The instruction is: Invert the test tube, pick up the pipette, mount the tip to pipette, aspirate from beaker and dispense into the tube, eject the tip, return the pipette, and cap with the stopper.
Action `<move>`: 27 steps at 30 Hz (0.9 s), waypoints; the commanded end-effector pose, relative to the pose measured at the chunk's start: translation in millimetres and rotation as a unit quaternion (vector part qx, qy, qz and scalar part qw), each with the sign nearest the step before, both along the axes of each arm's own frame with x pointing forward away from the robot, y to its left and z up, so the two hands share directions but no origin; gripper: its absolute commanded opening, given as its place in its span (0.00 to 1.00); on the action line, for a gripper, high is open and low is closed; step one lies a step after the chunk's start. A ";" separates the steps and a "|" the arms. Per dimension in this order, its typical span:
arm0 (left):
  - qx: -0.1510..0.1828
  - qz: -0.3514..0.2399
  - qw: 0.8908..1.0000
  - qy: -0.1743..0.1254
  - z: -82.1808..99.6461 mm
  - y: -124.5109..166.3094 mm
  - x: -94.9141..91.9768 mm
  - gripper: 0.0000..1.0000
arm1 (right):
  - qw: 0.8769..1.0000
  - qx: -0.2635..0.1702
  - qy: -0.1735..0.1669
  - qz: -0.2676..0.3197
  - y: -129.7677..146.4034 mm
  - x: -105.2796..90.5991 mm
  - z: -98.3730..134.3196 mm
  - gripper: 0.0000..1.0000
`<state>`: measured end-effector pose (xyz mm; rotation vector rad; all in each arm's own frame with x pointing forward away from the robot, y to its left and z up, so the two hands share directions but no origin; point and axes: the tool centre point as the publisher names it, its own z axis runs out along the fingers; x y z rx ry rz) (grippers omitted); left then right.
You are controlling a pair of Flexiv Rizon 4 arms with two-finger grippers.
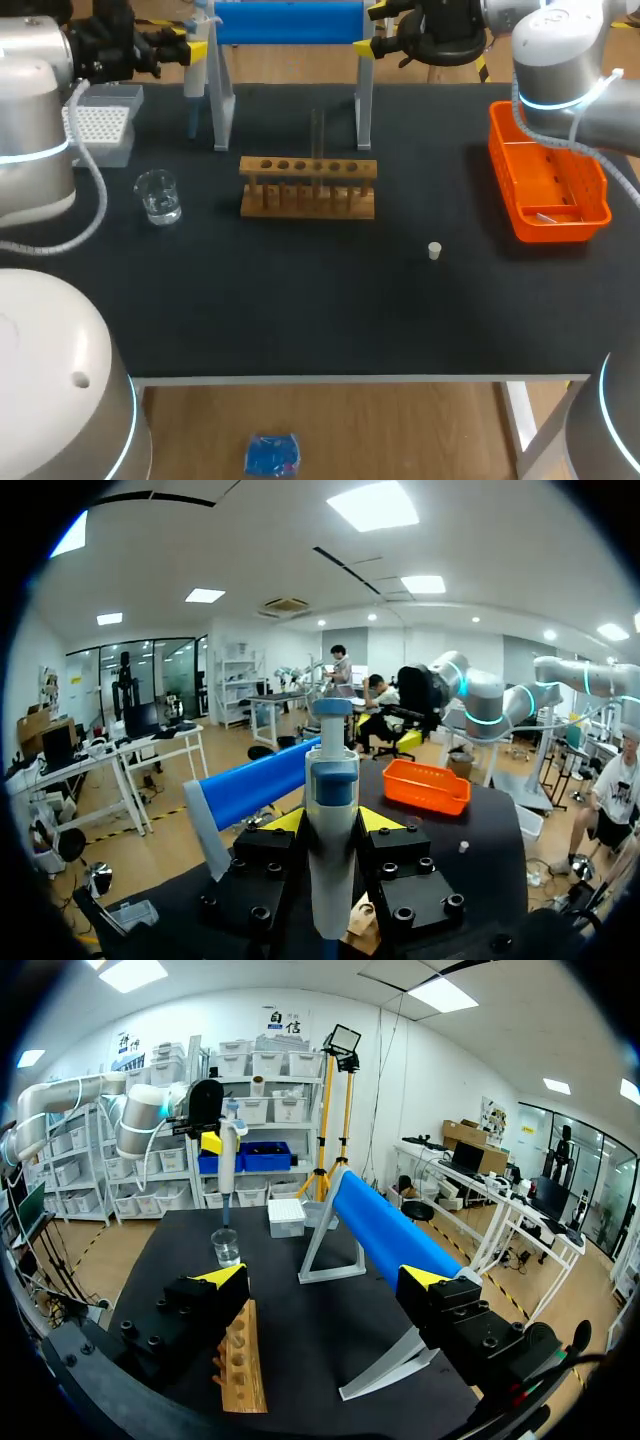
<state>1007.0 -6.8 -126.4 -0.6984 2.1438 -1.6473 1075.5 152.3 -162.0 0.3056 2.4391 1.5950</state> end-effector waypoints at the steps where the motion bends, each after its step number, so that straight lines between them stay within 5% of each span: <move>1: 0.020 0.027 0.999 0.019 5.4 -17.1 23.6 0.00 | 1.000 -0.002 0.001 0.001 -0.7 0.2 1.0 1.00; 11: 0.030 0.104 0.993 0.043 8.4 -40.7 57.4 0.00 | 1.000 -0.002 0.001 0.001 -0.7 0.2 1.0 1.00; 27: 0.027 0.227 0.972 0.058 -13.7 -55.9 88.3 0.00 | 1.000 -0.002 0.001 0.001 -0.7 0.2 1.0 1.00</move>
